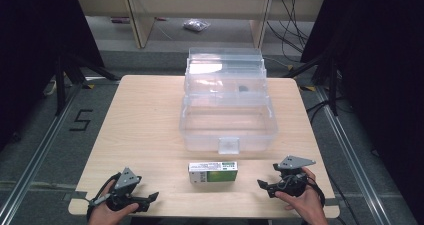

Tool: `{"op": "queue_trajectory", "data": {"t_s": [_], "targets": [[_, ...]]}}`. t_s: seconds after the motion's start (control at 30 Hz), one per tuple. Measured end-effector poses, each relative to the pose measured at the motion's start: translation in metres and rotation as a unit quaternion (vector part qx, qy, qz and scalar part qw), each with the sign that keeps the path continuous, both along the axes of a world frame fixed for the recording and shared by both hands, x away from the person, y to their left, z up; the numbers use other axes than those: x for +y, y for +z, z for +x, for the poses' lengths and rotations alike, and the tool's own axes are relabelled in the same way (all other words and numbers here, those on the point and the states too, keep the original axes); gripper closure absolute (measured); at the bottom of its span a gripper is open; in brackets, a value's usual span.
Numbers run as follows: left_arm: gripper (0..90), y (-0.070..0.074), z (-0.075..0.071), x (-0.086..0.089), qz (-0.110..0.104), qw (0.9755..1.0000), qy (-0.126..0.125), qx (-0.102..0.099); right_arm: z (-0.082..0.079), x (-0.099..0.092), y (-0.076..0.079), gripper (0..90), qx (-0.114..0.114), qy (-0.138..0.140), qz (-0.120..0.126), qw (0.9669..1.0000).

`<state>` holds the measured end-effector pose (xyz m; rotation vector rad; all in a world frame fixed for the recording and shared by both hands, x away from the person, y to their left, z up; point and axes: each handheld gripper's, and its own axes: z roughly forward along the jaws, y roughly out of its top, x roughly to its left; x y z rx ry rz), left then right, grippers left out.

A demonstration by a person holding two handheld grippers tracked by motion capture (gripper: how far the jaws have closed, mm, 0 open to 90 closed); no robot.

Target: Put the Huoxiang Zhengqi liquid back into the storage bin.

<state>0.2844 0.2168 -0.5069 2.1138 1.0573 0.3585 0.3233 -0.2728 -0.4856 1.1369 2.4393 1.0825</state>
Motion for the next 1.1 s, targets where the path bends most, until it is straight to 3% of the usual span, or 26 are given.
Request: {"op": "queue_trajectory", "data": {"t_s": [0.07,0.1,0.17,0.23,0.3,0.33,0.37,0.4,0.47,0.53,0.6,0.63,0.67,0.7,0.73,0.77,0.8,0.9,0.93,1.1], "targets": [[16.0,0.0,-0.001,-0.001,-0.013,0.9999,0.004,-0.002,0.001,0.0,0.001,15.7,0.009,0.007,-0.003,0.9999],[16.0,0.0,0.0,-0.001,-0.013,0.9999,0.004,-0.002,0.002,0.0,0.001,15.7,0.0,0.012,-0.003,0.9999],[16.0,0.002,0.001,0.003,0.013,0.9998,-0.017,0.005,-0.001,0.002,0.002,15.7,0.006,0.007,0.003,1.0],[16.0,0.001,0.0,0.002,0.007,0.9999,-0.01,-0.001,0.002,0.0,0.004,15.8,-0.001,0.026,-0.001,0.9997],[16.0,0.001,0.001,0.002,0.008,0.9999,-0.011,-0.001,0.002,0.001,0.004,15.9,0.001,0.024,0.0,0.9997],[16.0,-0.001,0.0,-0.001,-0.009,0.9999,0.002,-0.004,0.0,0.002,0.006,16.2,0.011,0.012,0.0,0.9999],[15.9,-0.001,0.0,-0.001,-0.009,0.9999,0.002,-0.004,0.0,0.002,0.006,16.2,0.011,0.012,0.0,0.9999],[16.0,0.0,0.0,0.0,-0.002,1.0,-0.004,-0.001,0.001,0.003,0.008,16.4,0.007,0.019,-0.007,0.9998],[15.9,-0.001,0.0,-0.001,-0.011,0.9999,0.002,-0.002,0.002,0.004,0.009,16.7,0.007,0.029,-0.012,0.9995],[15.9,0.002,0.001,0.003,0.013,0.9998,-0.012,0.001,0.003,0.005,0.012,17.1,0.007,0.038,-0.015,0.9991],[16.0,0.002,0.001,0.002,0.01,0.9999,-0.012,0.001,0.003,0.008,0.017,17.5,0.002,0.042,-0.023,0.9988],[16.0,0.002,0.001,0.003,0.012,0.9998,-0.015,0.006,0.001,0.011,0.018,17.5,0.008,0.03,-0.016,0.9994],[16.0,-0.001,0.0,-0.001,-0.01,0.9999,0.002,-0.003,0.001,0.013,0.022,17.6,0.015,0.036,-0.025,0.9989],[16.0,-0.001,0.0,-0.001,-0.01,0.9999,0.002,-0.003,0.001,0.013,0.022,17.6,0.015,0.036,-0.025,0.9989],[16.0,-0.001,0.0,-0.001,-0.004,1.0,0.002,-0.005,0.004,0.016,0.026,17.7,-0.003,0.051,-0.041,0.9979],[15.9,0.001,0.0,0.001,0.003,1.0,-0.009,-0.001,0.004,0.019,0.029,17.7,0.002,0.054,-0.047,0.9974],[16.0,0.001,0.0,0.001,0.006,0.9999,-0.012,-0.001,0.006,0.022,0.03,17.7,-0.008,0.055,-0.046,0.9974],[15.9,0.001,0.001,0.001,0.006,0.9999,-0.013,-0.002,0.007,0.034,0.04,17.6,-0.007,0.071,-0.057,0.9959],[16.0,0.0,0.0,0.0,-0.005,1.0,-0.003,-0.003,0.01,0.036,0.044,17.7,-0.015,0.081,-0.063,0.9946],[16.0,0.001,0.0,0.0,-0.004,1.0,-0.004,-0.003,0.015,0.054,0.055,18.1,-0.029,0.123,-0.082,0.9887]]}}
